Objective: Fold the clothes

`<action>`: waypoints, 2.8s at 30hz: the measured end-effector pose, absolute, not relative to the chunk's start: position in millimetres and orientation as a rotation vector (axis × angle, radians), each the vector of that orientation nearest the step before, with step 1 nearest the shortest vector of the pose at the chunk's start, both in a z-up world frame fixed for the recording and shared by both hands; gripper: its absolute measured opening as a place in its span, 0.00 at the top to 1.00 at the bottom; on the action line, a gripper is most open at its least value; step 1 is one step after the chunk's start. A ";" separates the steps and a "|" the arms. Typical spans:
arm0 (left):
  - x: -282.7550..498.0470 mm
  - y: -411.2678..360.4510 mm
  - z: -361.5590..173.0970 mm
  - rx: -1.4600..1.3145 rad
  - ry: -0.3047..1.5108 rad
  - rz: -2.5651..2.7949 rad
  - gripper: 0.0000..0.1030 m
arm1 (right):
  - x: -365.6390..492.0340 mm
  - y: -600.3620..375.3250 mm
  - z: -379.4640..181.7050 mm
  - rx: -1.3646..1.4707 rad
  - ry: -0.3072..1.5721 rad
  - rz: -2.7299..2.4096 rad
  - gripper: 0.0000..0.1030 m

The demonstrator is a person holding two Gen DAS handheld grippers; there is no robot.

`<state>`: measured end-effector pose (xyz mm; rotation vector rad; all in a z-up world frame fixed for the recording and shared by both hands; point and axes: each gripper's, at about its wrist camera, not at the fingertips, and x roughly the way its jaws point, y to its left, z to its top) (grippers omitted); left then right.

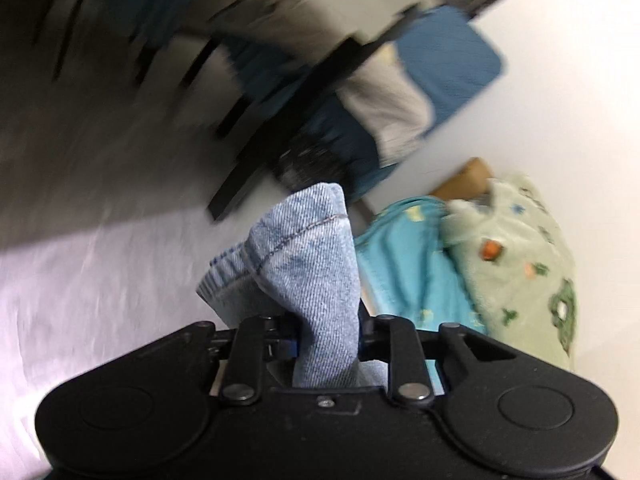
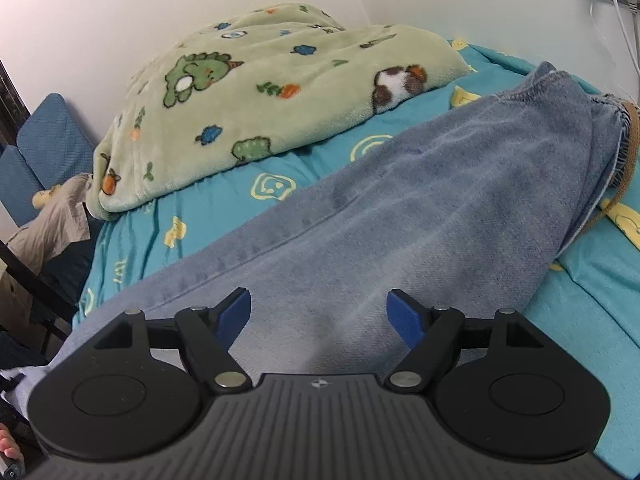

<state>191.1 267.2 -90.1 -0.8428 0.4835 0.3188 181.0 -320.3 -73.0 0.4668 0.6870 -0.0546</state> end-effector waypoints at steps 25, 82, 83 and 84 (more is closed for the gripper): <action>194.0 -45.4 6.7 -0.259 0.428 -0.033 0.81 | 172.0 -380.6 -34.8 0.641 0.601 0.065 0.25; 160.5 4.2 -86.2 -0.031 0.655 -0.120 0.31 | 229.9 -325.9 -141.3 0.568 0.815 0.242 0.24; 161.3 4.1 -87.3 -0.039 0.657 -0.124 0.31 | 230.9 -325.4 -140.5 0.564 0.814 0.232 0.30; 161.6 3.5 -87.8 -0.038 0.657 -0.127 0.31 | 231.5 -325.5 -139.3 0.554 0.812 0.215 0.36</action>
